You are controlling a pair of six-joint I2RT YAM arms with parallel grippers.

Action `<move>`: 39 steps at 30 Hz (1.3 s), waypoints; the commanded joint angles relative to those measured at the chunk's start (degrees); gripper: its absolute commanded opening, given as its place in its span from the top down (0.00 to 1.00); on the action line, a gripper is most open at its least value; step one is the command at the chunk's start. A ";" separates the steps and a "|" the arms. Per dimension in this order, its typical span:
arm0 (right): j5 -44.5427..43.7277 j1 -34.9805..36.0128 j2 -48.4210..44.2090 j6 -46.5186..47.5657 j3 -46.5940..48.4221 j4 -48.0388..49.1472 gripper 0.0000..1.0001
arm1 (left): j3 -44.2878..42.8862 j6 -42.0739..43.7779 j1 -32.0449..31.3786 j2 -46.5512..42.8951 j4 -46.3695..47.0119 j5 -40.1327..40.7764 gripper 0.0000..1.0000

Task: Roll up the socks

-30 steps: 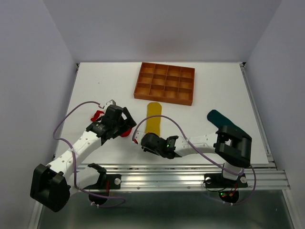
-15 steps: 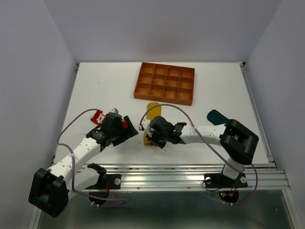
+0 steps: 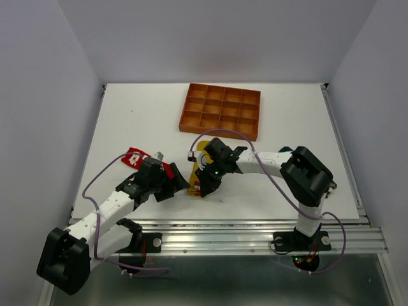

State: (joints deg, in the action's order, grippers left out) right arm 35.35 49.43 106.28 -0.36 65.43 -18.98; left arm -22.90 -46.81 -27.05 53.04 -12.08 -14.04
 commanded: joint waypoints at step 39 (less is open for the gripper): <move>23.27 -11.46 18.08 -22.67 11.21 -3.61 0.99 | -6.64 4.71 -0.99 17.62 18.40 -9.07 0.62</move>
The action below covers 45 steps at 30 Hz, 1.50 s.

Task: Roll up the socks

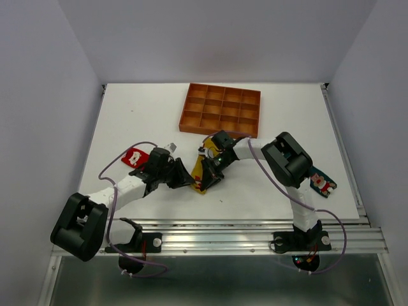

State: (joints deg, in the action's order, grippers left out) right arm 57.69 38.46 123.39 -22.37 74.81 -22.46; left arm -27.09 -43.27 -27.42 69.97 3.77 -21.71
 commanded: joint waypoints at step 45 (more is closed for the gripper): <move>-31.94 12.26 -26.71 21.32 -12.13 11.46 0.40 | -8.24 -21.77 -1.58 2.45 -8.43 12.66 1.00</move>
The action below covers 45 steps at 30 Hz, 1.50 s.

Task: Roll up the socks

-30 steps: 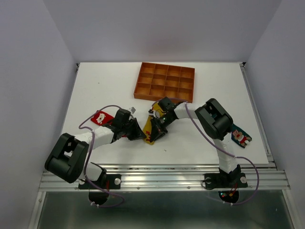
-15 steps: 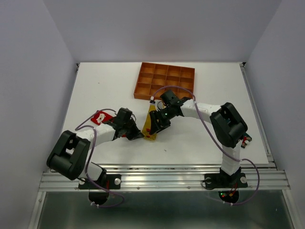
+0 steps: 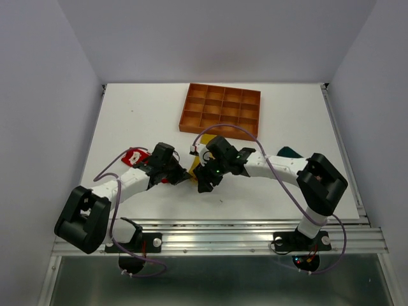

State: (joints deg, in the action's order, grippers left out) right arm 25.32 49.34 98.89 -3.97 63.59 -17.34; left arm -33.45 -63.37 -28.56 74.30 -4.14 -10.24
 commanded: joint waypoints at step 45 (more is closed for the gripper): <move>-8.88 1.90 8.42 3.26 1.45 14.00 0.42 | -10.84 -7.82 -0.80 11.21 -6.84 5.58 1.00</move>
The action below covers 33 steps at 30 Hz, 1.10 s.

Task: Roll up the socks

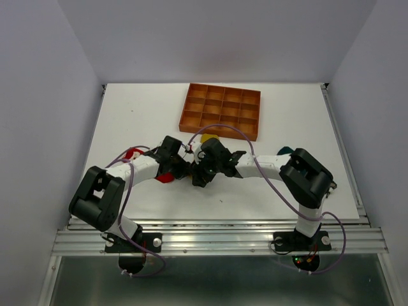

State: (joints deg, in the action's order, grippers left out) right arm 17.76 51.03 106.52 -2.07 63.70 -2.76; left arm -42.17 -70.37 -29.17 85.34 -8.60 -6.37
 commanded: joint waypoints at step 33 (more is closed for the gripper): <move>-1.60 3.03 5.01 -3.20 0.99 -6.72 0.85 | 3.23 2.25 0.16 -18.53 -7.66 9.62 0.08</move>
State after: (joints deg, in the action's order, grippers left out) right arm 10.22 53.41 108.51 -1.15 63.77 -1.28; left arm -39.86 -69.43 -28.84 73.21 -15.66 -0.10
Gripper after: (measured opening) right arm 0.229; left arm 0.919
